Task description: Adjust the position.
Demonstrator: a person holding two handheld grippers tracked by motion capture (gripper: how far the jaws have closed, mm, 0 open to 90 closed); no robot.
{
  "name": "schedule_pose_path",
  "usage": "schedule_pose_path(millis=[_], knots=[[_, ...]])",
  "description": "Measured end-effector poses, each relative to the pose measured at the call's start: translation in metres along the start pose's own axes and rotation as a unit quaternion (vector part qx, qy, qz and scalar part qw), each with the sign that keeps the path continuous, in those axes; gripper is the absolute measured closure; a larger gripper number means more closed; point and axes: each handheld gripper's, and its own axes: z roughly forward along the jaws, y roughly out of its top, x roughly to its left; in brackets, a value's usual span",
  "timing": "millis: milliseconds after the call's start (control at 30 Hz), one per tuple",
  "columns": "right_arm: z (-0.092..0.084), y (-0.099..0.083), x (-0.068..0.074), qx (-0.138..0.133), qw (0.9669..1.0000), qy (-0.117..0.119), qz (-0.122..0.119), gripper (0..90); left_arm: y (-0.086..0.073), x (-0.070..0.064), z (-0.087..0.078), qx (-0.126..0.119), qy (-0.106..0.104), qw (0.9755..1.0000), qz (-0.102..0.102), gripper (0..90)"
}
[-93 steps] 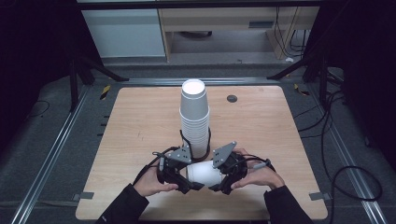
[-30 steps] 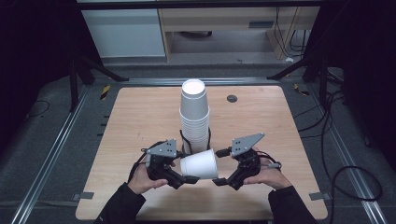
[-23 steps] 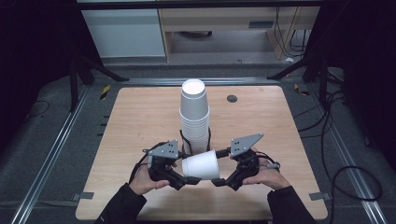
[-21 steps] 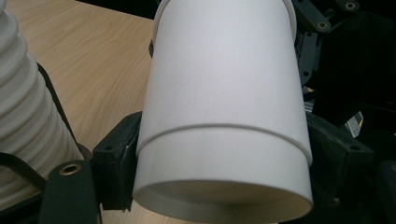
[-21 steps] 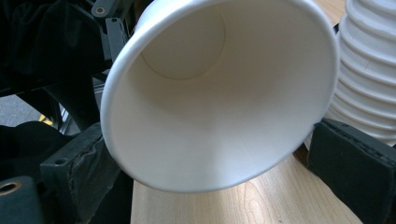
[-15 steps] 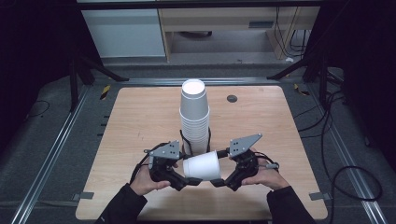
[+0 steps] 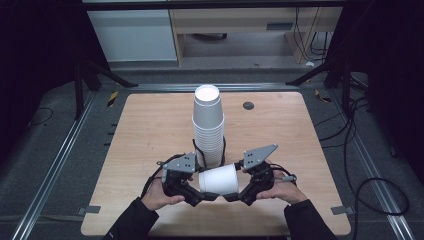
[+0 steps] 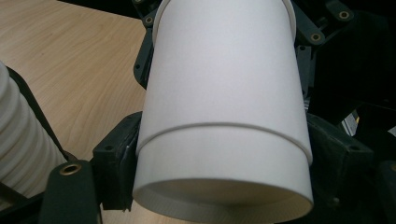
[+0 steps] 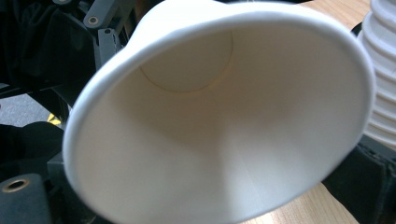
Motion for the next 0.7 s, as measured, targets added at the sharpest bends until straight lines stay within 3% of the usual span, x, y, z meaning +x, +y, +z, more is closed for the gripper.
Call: schedule_pose_path(millis=[500, 700], knots=[[0.001, -0.0027, -0.0017, 0.003, 0.9999, 0.01, 0.004, 9.9, -0.0006, 0.0012, 0.002, 0.005, -0.005, 1.0, -0.003, 21.3], [0.0001, -0.0034, -0.0022, 0.002, 0.9999, 0.009, 0.006, 9.8, -0.0005, 0.0009, 0.0002, 0.009, 0.008, 0.9999, 0.002, 17.8]])
